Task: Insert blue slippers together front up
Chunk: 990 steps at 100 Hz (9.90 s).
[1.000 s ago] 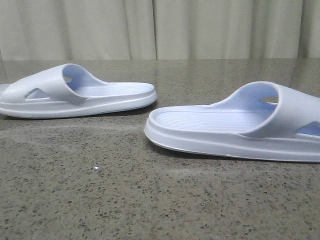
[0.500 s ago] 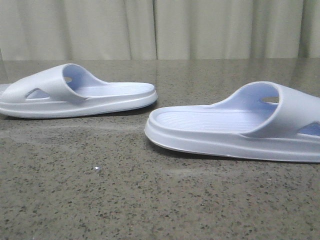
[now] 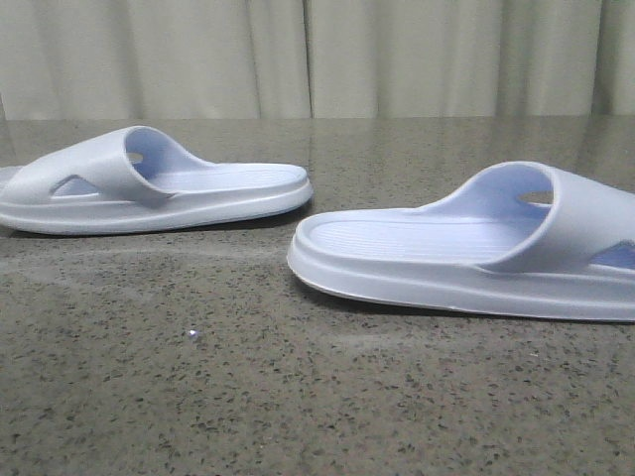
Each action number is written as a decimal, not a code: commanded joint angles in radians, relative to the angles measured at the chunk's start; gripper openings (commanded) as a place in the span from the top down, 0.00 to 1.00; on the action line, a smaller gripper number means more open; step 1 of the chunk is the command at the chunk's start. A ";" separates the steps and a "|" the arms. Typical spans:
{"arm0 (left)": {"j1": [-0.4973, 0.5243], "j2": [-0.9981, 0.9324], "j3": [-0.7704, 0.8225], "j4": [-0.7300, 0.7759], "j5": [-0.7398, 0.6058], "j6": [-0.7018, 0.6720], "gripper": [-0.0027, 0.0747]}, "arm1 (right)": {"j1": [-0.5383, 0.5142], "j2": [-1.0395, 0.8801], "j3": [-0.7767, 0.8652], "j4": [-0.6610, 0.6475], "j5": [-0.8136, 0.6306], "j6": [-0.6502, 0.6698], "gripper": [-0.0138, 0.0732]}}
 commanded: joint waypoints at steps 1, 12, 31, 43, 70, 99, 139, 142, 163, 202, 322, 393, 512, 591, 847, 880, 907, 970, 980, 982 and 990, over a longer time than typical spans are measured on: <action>0.002 0.123 -0.124 0.076 0.083 -0.008 0.95 | -0.016 0.158 -0.105 -0.013 0.070 -0.015 0.93; 0.002 0.193 -0.192 0.095 0.177 -0.008 0.94 | -0.018 0.262 -0.164 -0.015 0.188 -0.015 0.93; 0.002 0.230 -0.207 0.093 0.248 -0.008 0.94 | -0.018 0.306 -0.200 -0.027 0.308 -0.015 0.93; 0.002 0.235 -0.207 0.081 0.257 0.010 0.88 | -0.018 0.306 -0.220 -0.049 0.378 -0.019 0.83; 0.002 0.241 -0.207 0.019 0.263 0.050 0.55 | -0.023 0.306 -0.237 -0.063 0.412 -0.019 0.55; 0.002 0.241 -0.207 0.019 0.270 0.051 0.55 | -0.198 0.358 -0.237 -0.095 0.462 -0.025 0.55; 0.002 0.289 -0.207 0.019 0.279 0.064 0.55 | -0.213 0.513 -0.237 0.060 0.458 -0.155 0.55; 0.002 0.291 -0.207 0.017 0.279 0.066 0.55 | -0.219 0.518 -0.237 0.062 0.461 -0.159 0.55; 0.002 0.303 -0.207 0.005 0.272 0.080 0.55 | -0.299 0.530 -0.237 0.166 0.511 -0.271 0.55; 0.002 0.303 -0.207 0.003 0.263 0.080 0.55 | -0.383 0.721 -0.237 0.352 0.679 -0.478 0.55; 0.080 0.858 -0.389 -0.465 0.267 0.390 0.55 | -0.387 0.783 -0.237 0.432 0.668 -0.567 0.96; 0.251 1.179 -0.418 -0.983 0.545 0.950 0.56 | -0.387 0.783 -0.237 0.439 0.665 -0.581 0.96; 0.423 0.995 -0.418 -1.103 0.923 0.982 0.95 | -0.445 0.665 -0.435 0.752 0.829 -0.634 0.96; 0.288 0.995 -0.391 -1.303 1.003 0.966 0.95 | -0.306 0.843 -0.435 0.961 0.836 -0.796 0.96; 0.198 0.996 -0.383 -1.146 0.680 1.077 0.91 | -0.406 1.044 -0.612 0.872 1.104 -0.906 0.74; 0.153 0.996 -0.383 -1.040 0.547 1.105 0.48 | -0.406 1.044 -0.612 0.859 1.104 -0.899 0.74; 0.199 0.960 -0.440 -0.980 0.603 1.105 0.48 | -0.406 1.042 -0.612 0.836 1.104 -0.899 0.74; 0.251 0.694 -0.592 -0.858 0.557 1.106 0.95 | -0.301 0.832 -0.572 0.829 0.860 -0.899 0.94; 0.248 0.662 -0.587 -0.806 0.503 1.106 0.95 | -0.245 0.747 -0.529 0.821 0.702 -0.899 0.94; 0.246 0.651 -0.580 -0.800 0.483 1.106 0.95 | -0.233 0.726 -0.522 0.815 0.667 -0.899 0.94; 0.216 0.604 -0.538 -0.772 0.391 1.106 0.95 | -0.183 0.646 -0.481 0.779 0.543 -0.899 0.94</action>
